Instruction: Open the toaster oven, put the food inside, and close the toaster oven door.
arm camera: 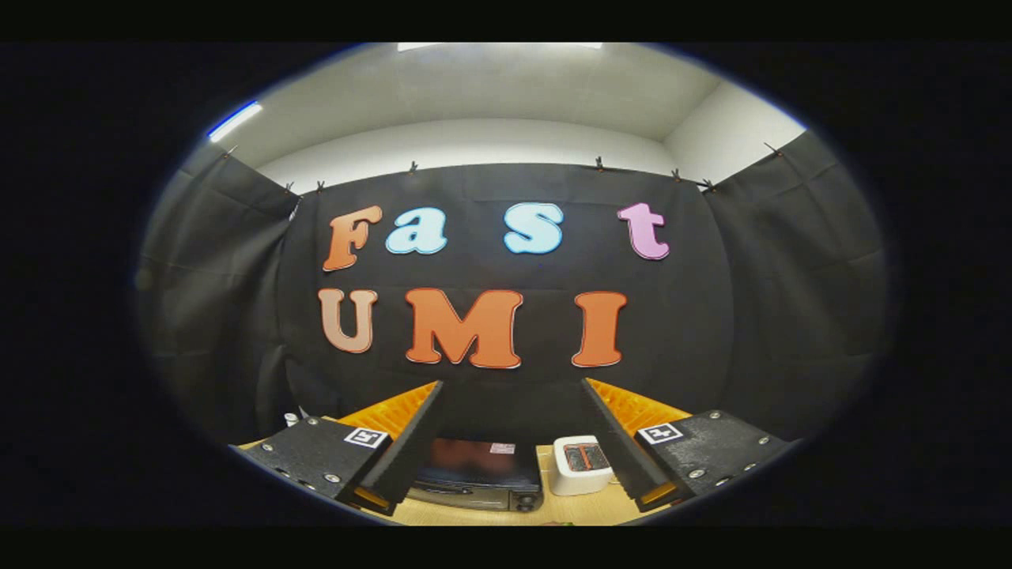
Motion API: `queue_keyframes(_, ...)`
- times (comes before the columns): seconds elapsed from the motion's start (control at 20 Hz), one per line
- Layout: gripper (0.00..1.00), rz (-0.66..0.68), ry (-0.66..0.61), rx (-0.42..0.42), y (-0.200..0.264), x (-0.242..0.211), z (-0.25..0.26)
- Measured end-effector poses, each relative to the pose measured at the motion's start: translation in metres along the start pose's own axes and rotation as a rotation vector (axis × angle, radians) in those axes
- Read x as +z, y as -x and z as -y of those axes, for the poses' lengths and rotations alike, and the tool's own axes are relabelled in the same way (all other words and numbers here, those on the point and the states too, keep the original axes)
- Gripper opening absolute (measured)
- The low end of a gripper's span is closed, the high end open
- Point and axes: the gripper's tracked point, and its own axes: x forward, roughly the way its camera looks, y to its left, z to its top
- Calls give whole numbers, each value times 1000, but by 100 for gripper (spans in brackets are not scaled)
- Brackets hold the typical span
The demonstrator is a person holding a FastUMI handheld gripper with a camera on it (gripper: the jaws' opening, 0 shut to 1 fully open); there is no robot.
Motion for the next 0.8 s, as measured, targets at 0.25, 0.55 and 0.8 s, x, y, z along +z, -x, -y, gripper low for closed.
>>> queue_keyframes(0.25,99,-5,3,12,1,-2,-3)
queue_keyframes(0.55,99,-5,-13,20,-1,-2,-6)
queue_keyframes(0.8,99,-16,-19,29,-3,-4,-8)
